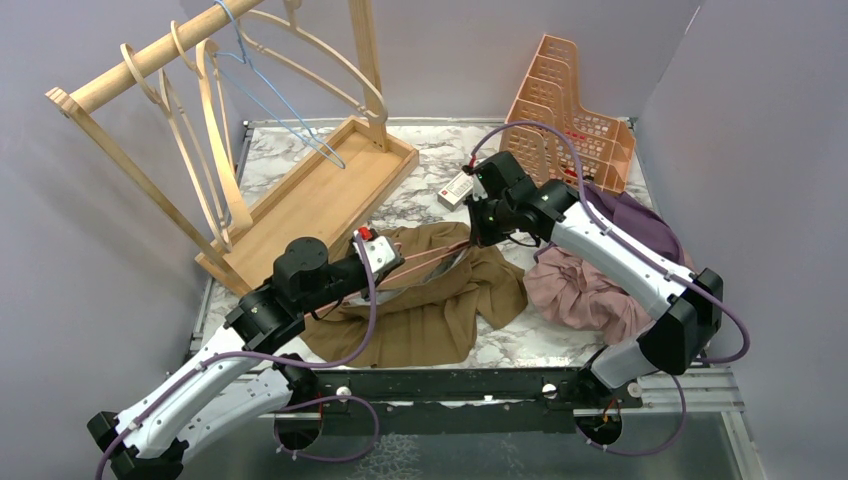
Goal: Place the skirt on the hanger
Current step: Hang the skirt on the hanger.
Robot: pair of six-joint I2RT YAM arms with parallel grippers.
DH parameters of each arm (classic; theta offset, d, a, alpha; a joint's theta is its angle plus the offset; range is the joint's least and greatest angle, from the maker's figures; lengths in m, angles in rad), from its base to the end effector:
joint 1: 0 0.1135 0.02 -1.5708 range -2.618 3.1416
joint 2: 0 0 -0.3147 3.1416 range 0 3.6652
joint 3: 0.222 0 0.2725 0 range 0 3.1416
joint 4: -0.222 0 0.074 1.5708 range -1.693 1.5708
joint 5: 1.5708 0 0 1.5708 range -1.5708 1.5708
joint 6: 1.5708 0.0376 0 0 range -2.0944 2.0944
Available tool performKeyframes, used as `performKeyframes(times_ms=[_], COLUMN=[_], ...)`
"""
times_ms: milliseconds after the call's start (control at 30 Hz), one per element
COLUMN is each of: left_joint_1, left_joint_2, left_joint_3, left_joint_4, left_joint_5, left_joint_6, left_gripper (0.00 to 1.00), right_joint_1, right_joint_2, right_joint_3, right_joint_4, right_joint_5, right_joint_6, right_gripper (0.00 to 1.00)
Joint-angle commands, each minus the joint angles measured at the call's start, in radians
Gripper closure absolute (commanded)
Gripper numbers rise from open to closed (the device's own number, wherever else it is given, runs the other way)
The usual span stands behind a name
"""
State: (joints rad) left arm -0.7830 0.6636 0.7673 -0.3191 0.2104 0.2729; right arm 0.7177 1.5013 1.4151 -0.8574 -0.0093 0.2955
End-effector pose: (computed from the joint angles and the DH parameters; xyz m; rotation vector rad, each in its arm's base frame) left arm 0.0926 -0.1032 0.3709 1.0440 1.4851 -0.5521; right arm 0.2511 0.2197 0.3740 -0.5416 2.5088 0.4143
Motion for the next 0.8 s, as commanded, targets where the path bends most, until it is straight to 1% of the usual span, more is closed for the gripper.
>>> performKeyframes(times_ms=[0, 167, 500, 600, 767], left_joint_1=[0.001, 0.001, 0.001, 0.002, 0.001], left_joint_2=[-0.017, -0.031, -0.026, -0.029, -0.038], left_joint_3=[-0.006, -0.009, -0.01, -0.018, -0.037], left_joint_4=[0.055, 0.05, 0.056, 0.073, 0.103], left_joint_5=[-0.087, -0.159, -0.197, -0.178, -0.088], left_joint_6=[0.01, 0.027, 0.031, 0.023, -0.002], left_gripper=[1.0, 1.0, 1.0, 1.0, 1.0], right_joint_1=[-0.009, -0.013, -0.023, -0.024, -0.025], right_joint_2=[0.017, 0.033, 0.047, 0.049, 0.051], right_joint_3=[0.014, 0.015, 0.029, 0.028, 0.046], right_joint_4=[0.002, -0.039, -0.036, -0.028, -0.015], right_joint_5=[0.034, 0.178, 0.19, 0.182, 0.17], right_joint_6=[0.018, 0.029, 0.024, 0.018, 0.018], right_gripper=[0.99, 0.99, 0.99, 0.99, 0.99])
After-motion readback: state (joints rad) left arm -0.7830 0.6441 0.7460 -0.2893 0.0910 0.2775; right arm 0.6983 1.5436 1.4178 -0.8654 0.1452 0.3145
